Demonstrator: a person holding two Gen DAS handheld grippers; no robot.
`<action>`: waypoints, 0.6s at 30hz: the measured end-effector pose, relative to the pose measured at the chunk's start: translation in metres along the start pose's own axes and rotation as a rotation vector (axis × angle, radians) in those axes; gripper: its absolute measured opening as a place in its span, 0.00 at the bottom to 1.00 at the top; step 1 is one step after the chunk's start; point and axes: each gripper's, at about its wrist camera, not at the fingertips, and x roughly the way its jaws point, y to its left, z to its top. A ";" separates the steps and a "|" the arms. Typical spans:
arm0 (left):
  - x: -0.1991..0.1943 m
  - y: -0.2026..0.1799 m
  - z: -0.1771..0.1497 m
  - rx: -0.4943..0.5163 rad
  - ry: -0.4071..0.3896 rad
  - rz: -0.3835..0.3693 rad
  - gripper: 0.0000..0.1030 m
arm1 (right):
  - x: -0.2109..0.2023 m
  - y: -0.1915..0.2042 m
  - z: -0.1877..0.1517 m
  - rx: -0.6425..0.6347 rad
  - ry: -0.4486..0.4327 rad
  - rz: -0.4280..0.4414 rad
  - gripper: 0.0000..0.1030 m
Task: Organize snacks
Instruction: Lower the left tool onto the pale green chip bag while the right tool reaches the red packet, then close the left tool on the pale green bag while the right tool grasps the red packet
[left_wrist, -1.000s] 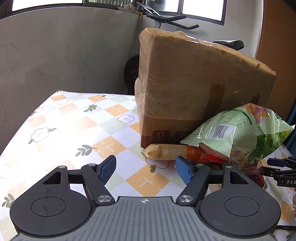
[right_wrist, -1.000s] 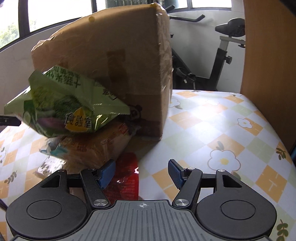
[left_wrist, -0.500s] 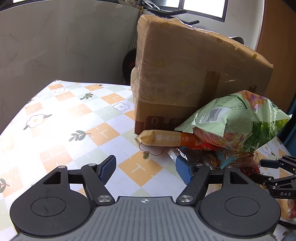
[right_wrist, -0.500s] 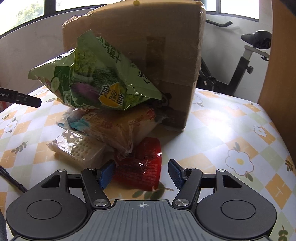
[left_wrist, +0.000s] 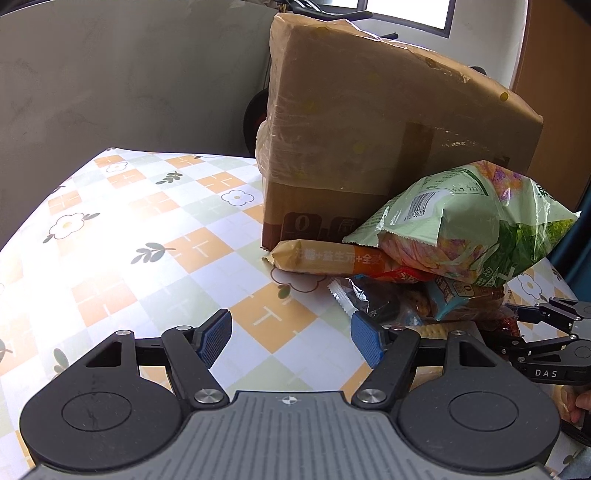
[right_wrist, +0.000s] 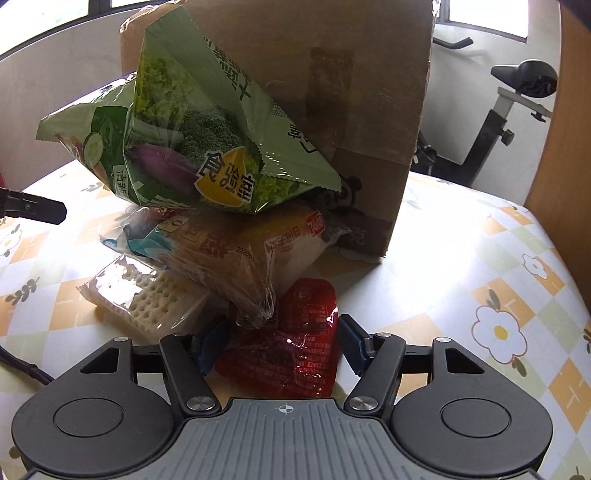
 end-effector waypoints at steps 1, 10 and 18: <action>-0.001 0.000 0.000 -0.002 -0.001 -0.001 0.72 | -0.003 -0.001 -0.003 0.006 -0.009 -0.006 0.58; 0.005 0.002 -0.002 -0.018 0.002 0.011 0.72 | -0.017 -0.033 -0.016 0.234 -0.093 -0.139 0.52; 0.013 0.000 0.003 -0.026 -0.006 0.014 0.71 | -0.015 -0.034 -0.016 0.209 -0.088 -0.110 0.52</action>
